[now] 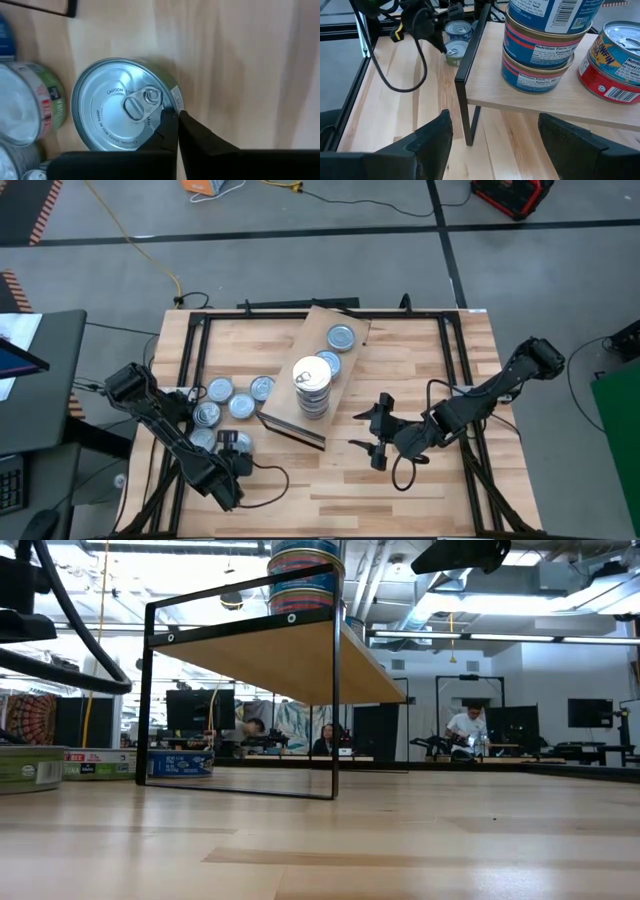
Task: Stack canned seafood by type on shelf
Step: Stack the green tuna can on top of the yellow blue tuna can on the shelf
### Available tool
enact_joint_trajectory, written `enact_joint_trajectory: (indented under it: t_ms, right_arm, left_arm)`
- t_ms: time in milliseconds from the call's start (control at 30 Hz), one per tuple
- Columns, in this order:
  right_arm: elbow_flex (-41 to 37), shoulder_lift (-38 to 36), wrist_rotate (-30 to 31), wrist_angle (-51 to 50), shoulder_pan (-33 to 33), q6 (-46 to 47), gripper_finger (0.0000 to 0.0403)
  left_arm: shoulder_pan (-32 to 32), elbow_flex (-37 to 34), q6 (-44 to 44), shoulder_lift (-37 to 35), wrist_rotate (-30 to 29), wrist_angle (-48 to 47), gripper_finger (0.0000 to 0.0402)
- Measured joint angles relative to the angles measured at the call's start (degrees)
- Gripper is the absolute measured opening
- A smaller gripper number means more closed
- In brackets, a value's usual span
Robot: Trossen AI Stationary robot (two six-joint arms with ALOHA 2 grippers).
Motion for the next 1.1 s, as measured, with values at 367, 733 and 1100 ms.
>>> enact_joint_trajectory:
  t_ms: [367, 733, 1100]
  right_arm:
    - [0.0, 0.0, 0.0, -0.4, 0.0, 0.6, 0.0317]
    - [0.0, 0.0, 0.0, -0.4, 0.0, 0.6, 0.0317]
    - [0.0, 0.0, 0.0, -0.4, 0.0, 1.0, 0.0317]
  left_arm:
    - [0.0, -0.2, -3.7, 0.4, -9.7, -1.4, 0.0000]
    - [0.0, -1.2, -6.4, 0.5, -11.4, -1.7, 0.0000]
    - [-1.2, -1.3, 2.1, 0.4, -5.5, 6.3, 0.0001]
